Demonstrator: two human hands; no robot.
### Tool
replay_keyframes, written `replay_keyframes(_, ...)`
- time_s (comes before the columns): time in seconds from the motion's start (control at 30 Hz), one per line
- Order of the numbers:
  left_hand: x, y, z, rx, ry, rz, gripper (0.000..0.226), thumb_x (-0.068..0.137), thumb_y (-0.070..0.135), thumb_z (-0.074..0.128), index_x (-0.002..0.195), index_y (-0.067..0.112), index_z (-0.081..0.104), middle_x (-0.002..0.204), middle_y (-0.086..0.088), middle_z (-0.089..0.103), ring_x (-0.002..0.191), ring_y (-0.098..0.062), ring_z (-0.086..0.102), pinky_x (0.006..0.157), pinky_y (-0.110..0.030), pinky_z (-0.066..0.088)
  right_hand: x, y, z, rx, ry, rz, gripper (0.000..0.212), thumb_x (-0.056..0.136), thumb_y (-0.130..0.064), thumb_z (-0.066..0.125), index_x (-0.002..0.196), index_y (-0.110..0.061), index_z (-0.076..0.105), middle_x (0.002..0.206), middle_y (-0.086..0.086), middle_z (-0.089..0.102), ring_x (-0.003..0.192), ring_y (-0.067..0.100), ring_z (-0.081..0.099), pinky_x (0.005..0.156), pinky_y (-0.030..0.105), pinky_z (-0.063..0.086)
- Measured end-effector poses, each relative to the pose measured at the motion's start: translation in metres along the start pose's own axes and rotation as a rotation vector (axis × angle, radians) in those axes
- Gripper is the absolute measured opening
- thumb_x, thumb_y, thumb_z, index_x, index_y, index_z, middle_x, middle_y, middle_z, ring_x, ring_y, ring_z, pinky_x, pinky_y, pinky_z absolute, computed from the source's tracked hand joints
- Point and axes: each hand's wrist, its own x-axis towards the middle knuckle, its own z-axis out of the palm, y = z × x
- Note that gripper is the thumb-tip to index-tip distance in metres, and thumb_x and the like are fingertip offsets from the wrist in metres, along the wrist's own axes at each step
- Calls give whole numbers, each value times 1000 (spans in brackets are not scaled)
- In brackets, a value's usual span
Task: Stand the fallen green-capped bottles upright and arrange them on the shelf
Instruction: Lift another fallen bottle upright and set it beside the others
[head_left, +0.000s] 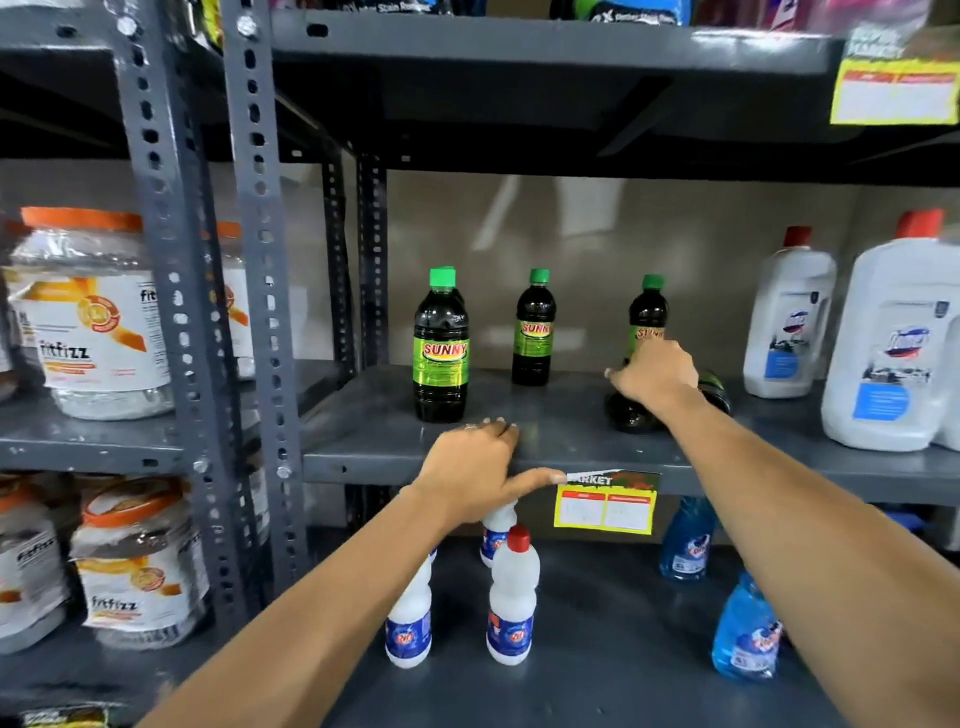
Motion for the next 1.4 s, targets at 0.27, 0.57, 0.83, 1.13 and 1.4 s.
replay_keyframes(0.27, 9, 12, 8, 35, 0, -23, 127, 58, 92, -9, 135, 9, 48, 141, -8, 51, 126, -28, 48, 91, -38, 46, 11, -6, -7, 35, -486, 206, 61, 92, -45, 51, 138, -6, 44, 142, 16, 46, 109, 36, 58, 87, 43, 57)
replay_keyframes(0.57, 6, -2, -6, -64, -182, 9, 112, 66, 92, 32, 150, 18, 28, 157, -1, 27, 141, -21, 29, 109, -39, 32, 7, 20, -2, 810, -525, 376, 32, 88, -34, 63, 109, -11, 55, 115, 17, 60, 93, 30, 62, 62, 47, 59)
replay_keyframes(0.83, 6, -14, -5, -48, -186, 27, 112, 63, 93, 39, 151, 26, 25, 158, 5, 24, 140, -19, 32, 107, -40, 34, -9, 4, 25, 1076, -477, 95, 45, 84, -16, 73, 125, -9, 54, 111, 3, 67, 113, 22, 60, 95, 45, 46)
replay_keyframes(1.13, 2, -7, 0, 31, -118, -12, 114, 62, 93, 41, 150, 23, 27, 158, 4, 26, 139, -19, 33, 104, -39, 38, -7, -1, 54, 1064, -544, -119, 67, 79, 0, 74, 137, -17, 44, 127, 5, 63, 124, 20, 54, 111, 35, 33)
replay_keyframes(1.4, 3, -6, 5, 11, -92, -58, 117, 59, 94, 43, 150, 21, 28, 158, 7, 23, 143, -13, 24, 107, -37, 35, -3, -2, 59, 986, -434, -73, 62, 75, 0, 76, 130, -8, 49, 121, 9, 65, 120, 25, 58, 105, 36, 40)
